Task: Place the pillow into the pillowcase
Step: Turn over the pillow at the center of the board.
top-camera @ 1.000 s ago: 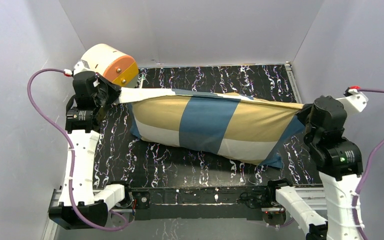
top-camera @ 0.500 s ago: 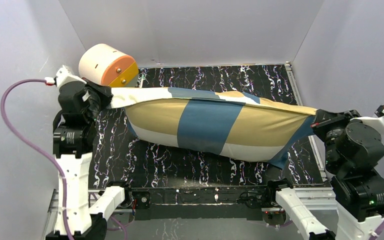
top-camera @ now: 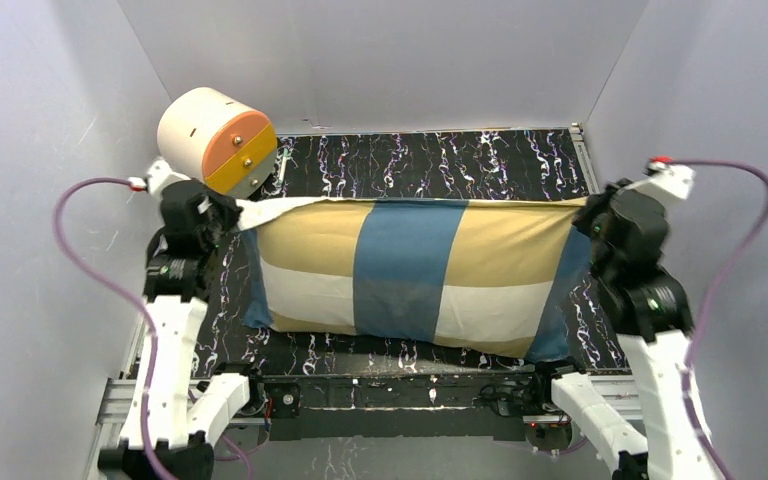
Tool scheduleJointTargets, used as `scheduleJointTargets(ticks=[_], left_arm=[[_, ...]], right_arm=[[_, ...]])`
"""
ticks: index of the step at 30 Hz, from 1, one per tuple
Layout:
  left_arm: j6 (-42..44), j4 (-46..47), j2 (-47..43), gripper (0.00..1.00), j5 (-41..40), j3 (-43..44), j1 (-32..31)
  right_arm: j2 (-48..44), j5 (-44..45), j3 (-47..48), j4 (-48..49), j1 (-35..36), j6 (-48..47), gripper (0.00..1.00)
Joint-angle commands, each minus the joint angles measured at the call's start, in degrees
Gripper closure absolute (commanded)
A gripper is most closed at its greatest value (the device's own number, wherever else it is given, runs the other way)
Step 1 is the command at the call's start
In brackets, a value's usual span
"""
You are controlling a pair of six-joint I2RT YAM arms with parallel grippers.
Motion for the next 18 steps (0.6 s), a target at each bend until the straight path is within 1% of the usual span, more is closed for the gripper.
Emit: scheduleJointTargets(ticks=[1,2,3,5,7,8,9,10,12,13,14,16,18], left_arm=[[-0.61,12.7,5.31,1.0,-4.99,-7.41,1.65],[-0.84,15.19,6.81,1.0,-3.84,-8.7,1.65],[-1.41,18.84,8.19,1.0,-3.13,-10.32,1.65],[-2.41,27.57,11.57,1.0,-1.34,-12.63,1.65],[-2.76,32.97,16.98,1.0,1.34,-10.37,1.65],[-2.77,33.64,20.22,0.99,3.4,-7.33,1.65],[-2.42,33.03,24.05,0.91,5.37,-3.64,1.65],[-1.56,31.32,27.55,0.82,7.52,1.01,1.65],[0.84,26.02,33.44,0.59,10.84,9.43,1.65],[2.19,23.13,36.2,0.5,13.11,12.84,1.65],[3.76,19.63,37.57,0.44,14.98,15.45,1.65],[6.21,15.52,38.7,0.36,16.47,18.86,1.65],[7.28,14.58,37.65,0.36,17.72,17.79,1.65]], right_arm=[[6.62,7.45,-6.06,19.74,-1.35,-10.01,0.99],[9.03,6.77,-7.21,24.37,-1.35,-11.67,0.99],[10.98,6.14,-8.1,26.58,-1.39,-13.22,0.99],[15.37,3.41,-9.13,33.84,-1.62,-15.74,0.99],[20.77,-0.37,-8.35,38.19,-2.47,-17.05,0.99],[23.87,-2.15,-6.4,37.81,-3.17,-16.92,0.99],[27.35,-3.51,-3.27,35.21,-3.82,-16.0,0.93],[30.41,-4.34,1.97,30.89,-4.38,-15.07,0.81],[36.09,-4.93,10.9,20.42,-4.6,-12.65,0.57],[37.78,-5.4,14.1,15.25,-4.6,-11.25,0.49],[38.8,-7.0,16.11,11.49,-4.61,-10.19,0.42],[38.96,-12.05,17.0,5.8,-4.7,-8.96,0.32],[37.73,-17.46,15.94,1.8,-4.71,-7.28,0.27]])
